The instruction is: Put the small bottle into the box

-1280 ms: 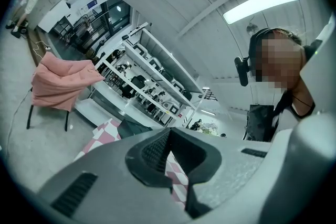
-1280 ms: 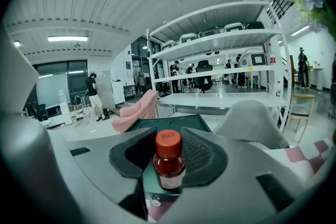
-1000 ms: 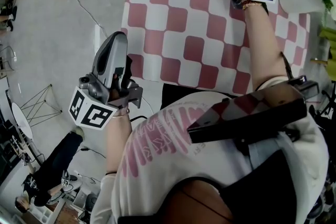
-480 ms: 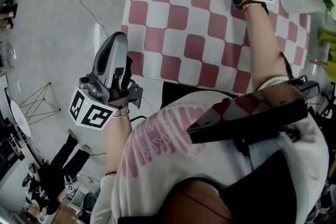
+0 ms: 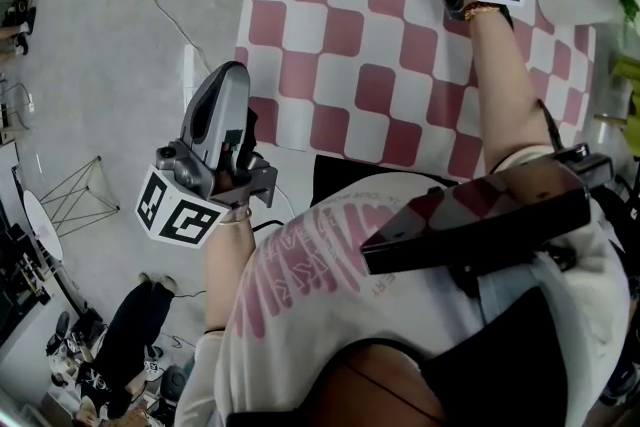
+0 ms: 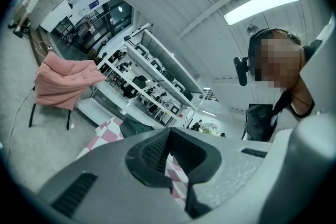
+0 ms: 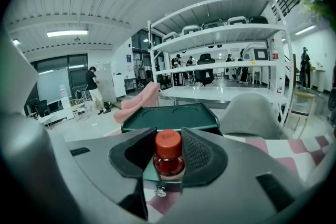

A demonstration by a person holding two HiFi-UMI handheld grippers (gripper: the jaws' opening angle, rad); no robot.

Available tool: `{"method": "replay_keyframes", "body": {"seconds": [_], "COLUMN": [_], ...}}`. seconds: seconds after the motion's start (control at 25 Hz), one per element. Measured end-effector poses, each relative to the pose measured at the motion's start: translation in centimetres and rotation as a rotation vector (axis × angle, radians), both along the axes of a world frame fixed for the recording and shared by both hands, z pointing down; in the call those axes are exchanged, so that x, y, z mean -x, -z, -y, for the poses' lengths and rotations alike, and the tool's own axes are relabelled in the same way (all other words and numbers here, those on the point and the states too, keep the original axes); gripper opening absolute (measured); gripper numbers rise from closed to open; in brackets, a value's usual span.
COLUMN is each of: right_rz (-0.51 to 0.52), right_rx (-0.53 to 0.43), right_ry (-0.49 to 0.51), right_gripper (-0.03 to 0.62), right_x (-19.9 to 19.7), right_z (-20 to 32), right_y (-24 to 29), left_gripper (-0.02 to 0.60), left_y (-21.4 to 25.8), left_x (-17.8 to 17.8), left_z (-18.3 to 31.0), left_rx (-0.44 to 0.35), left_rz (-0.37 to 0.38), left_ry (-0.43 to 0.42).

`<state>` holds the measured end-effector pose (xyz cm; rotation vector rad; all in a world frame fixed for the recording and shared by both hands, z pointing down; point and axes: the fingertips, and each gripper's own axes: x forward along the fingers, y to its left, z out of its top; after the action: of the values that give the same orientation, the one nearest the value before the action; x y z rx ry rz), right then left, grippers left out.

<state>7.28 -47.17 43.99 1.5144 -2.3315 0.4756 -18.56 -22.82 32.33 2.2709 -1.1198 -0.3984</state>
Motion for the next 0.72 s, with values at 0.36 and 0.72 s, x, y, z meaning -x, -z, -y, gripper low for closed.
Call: {"method": "replay_keyframes", "body": {"seconds": [0.36, 0.72], "right_rz": [-0.009, -0.025], "right_rx": [0.017, 0.018], "right_ry": [0.004, 0.014], "right_gripper": [0.147, 0.147], "right_x": [0.14, 0.59], "right_z": [-0.38, -0.59], "right_y": [-0.64, -0.96], "left_gripper": [0.008, 0.008], "left_y": [0.03, -0.09], "left_x": [-0.04, 0.06], "left_z": [0.07, 0.09], "left_rx": [0.003, 0.005], "left_rz": [-0.002, -0.004], "left_ry": [-0.004, 0.002]}}
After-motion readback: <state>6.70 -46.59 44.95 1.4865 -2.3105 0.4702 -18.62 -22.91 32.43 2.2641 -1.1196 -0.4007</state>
